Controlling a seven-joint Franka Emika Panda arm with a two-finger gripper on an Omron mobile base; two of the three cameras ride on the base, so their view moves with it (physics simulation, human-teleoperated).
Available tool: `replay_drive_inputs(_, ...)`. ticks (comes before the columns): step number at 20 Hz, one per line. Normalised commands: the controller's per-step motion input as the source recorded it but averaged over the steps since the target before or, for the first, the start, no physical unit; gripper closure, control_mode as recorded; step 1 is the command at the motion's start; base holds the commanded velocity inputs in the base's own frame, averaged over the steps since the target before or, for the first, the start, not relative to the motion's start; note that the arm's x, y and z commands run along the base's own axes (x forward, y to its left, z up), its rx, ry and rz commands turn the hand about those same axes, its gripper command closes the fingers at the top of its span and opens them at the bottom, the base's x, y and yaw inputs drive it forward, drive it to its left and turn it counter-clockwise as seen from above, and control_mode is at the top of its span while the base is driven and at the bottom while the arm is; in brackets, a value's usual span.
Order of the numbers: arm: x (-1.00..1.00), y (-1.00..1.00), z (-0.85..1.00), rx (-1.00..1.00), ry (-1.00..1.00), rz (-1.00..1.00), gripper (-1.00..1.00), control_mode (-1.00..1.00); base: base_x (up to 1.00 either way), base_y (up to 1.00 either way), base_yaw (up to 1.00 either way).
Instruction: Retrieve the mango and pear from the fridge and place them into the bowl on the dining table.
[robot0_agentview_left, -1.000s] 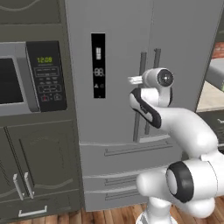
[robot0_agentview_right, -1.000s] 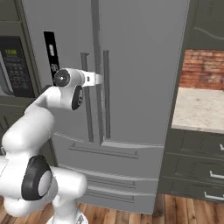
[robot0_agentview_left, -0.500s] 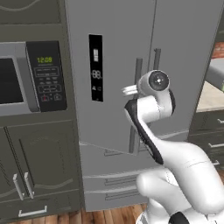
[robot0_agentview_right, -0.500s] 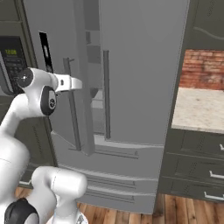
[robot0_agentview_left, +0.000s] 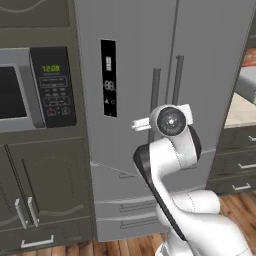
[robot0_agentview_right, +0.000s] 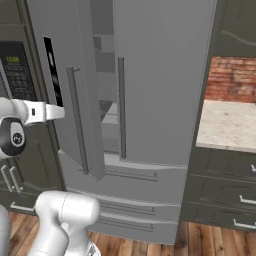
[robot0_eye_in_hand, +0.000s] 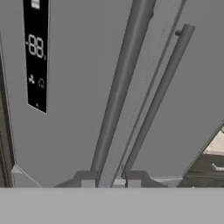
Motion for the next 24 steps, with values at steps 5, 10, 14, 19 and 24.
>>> replay_drive_inputs(5,-0.80,0.00,0.66,0.00,0.02,-0.09,-1.00,-1.00,0.00,0.00,0.00)
replay_drive_inputs(10,-0.52,-0.34,0.76,0.13,0.08,-0.11,-1.00,-1.00,0.00,0.00,0.00)
replay_drive_inputs(14,-0.27,-0.95,0.52,0.45,0.08,-0.24,-1.00,-1.00,0.00,0.00,0.00)
replay_drive_inputs(19,-0.01,-0.98,0.06,0.64,0.12,-0.23,-1.00,-1.00,0.00,0.00,0.00)
replay_drive_inputs(24,0.01,-0.71,-0.25,0.75,0.01,-0.21,-1.00,-1.00,0.00,0.00,0.00)
